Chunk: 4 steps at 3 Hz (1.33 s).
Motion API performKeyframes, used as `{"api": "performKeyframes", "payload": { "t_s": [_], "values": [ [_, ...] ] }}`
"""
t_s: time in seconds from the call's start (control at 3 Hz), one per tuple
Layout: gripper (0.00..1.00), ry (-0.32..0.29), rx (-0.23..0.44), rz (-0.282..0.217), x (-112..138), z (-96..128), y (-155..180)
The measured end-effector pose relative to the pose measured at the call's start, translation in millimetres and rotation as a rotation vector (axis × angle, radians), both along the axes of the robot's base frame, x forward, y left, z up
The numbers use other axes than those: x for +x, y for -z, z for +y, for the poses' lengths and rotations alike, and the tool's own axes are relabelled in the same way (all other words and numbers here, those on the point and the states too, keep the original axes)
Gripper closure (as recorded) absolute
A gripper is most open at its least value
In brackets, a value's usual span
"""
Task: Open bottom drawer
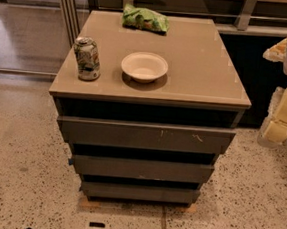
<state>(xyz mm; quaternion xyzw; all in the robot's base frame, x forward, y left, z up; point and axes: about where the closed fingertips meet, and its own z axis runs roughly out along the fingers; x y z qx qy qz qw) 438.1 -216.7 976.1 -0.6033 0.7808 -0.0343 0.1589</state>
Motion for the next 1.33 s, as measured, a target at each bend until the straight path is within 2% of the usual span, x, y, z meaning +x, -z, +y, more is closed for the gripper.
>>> {"api": "performKeyframes", "payload": {
  "t_s": [0.33, 0.67, 1.0, 1.33],
  "values": [
    [0.00, 0.000, 0.000, 0.000, 0.0, 0.0, 0.0],
    [0.21, 0.000, -0.001, 0.000, 0.1, -0.1, 2.1],
    [0.44, -0.001, -0.019, -0.001, 1.0, -2.5, 42.5],
    [0.67, 0.000, 0.012, 0.058, 1.6, -7.8, 136.0]
  ]
}}
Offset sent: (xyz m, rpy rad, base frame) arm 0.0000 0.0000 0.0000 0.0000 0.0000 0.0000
